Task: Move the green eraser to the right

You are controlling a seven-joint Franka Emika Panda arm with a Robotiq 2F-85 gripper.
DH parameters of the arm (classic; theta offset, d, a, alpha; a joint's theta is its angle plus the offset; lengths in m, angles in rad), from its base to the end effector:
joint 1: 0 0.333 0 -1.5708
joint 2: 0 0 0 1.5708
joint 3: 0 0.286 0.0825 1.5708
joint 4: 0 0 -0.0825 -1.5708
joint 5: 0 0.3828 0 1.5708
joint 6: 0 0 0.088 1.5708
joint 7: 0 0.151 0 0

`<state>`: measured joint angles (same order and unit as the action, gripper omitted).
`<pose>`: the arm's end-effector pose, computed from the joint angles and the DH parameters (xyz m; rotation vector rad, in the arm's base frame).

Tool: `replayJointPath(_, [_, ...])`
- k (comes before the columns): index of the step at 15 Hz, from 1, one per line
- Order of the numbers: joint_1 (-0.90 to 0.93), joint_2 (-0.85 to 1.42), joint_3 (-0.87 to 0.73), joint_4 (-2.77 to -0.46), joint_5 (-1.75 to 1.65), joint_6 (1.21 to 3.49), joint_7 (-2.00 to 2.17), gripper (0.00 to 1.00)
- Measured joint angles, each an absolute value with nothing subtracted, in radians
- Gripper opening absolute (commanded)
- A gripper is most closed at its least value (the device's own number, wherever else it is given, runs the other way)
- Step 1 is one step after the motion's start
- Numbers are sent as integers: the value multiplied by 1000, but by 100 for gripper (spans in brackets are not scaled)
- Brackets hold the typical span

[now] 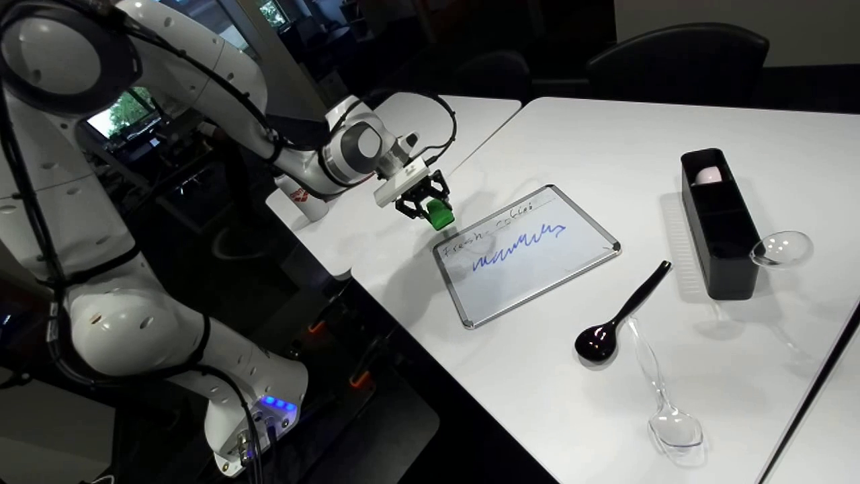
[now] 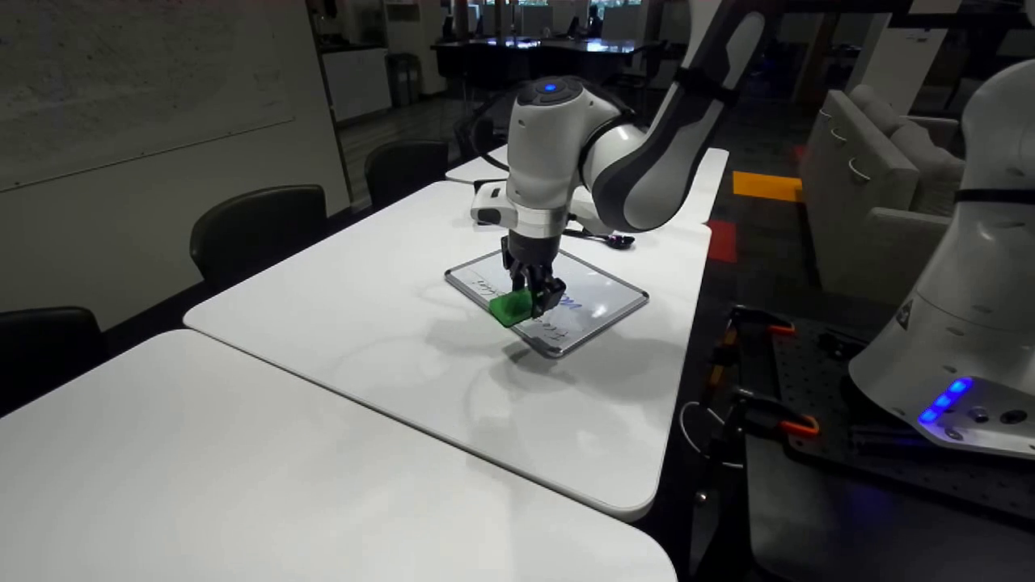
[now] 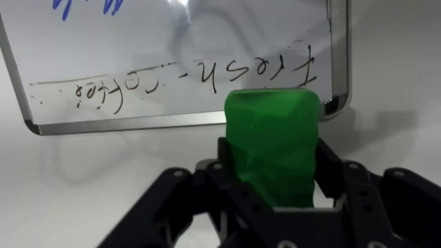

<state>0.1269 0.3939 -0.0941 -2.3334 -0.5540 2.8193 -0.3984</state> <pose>0.5117 0.0310 0.1041 2.5705 1.3379 0.0557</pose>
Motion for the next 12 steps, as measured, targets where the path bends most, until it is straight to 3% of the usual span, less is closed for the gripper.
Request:
replayJointPath(10, [-4, 120, -526, -2598, -890, 2829, -49, 33])
replayJointPath(11, [-24, 119, -563, -2604, -913, 2836, -18, 58])
replayJointPath(12, [-43, 120, -593, -2610, -923, 2847, 10, 58])
